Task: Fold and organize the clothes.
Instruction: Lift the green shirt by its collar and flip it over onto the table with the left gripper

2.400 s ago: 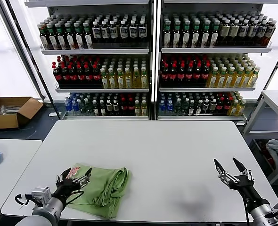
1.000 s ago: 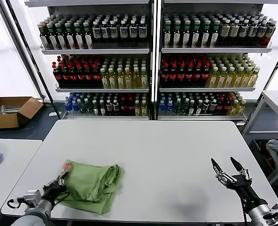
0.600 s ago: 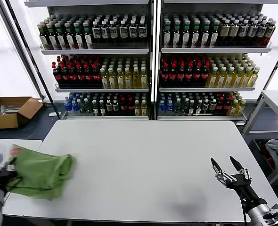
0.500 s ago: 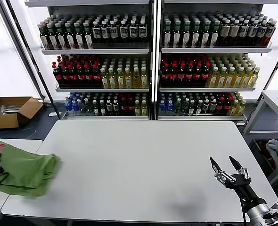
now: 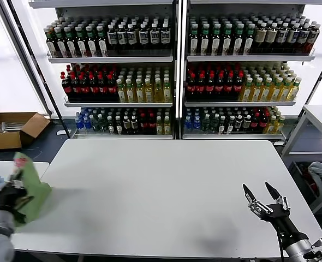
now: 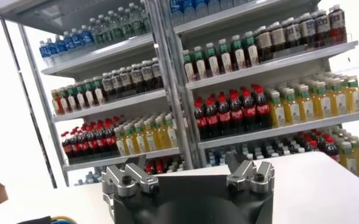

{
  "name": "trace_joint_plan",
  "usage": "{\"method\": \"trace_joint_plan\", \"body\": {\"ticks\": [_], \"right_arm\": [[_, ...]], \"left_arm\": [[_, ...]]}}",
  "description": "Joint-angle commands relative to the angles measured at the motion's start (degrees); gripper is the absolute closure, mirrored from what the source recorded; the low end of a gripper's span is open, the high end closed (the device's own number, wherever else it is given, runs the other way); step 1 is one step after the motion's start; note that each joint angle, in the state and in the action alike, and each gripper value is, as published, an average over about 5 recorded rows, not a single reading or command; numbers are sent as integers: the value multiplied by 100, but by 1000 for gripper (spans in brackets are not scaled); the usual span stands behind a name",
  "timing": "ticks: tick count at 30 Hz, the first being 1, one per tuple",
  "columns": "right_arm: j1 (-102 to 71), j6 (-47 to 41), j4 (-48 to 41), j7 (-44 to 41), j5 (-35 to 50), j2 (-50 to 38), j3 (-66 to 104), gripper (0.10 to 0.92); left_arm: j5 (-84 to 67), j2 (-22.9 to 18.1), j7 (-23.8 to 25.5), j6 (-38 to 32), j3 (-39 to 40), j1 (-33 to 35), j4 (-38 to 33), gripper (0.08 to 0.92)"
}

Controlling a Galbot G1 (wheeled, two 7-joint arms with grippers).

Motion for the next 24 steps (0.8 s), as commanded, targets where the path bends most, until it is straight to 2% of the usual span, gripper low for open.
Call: {"method": "trace_joint_plan", "body": {"ticks": [1,5,14,18,24], "right_arm": [[-97,0,114,12,-136,-2,47,203],[-169,-25,204,27,-149,-7,86,203],[-198,-106,283,64,-302,31,-236,203],[-180,-183,339,104,-419,33,-486,203],[-74,-310,326,311,-603,26,-935,203]], "left_arm": [[1055,-1670,-849,237,4136,-385,-778,873],[482,-1872,-1180,463,4558,-610,-710,873],[-417,-1993,-1751,400,4643,-1206,-644,873],[-688,-1979,-1720,282,4664,-1344,-596,873],[-855,-1869,-1184,262,4524,-1086,-656,866]]}}
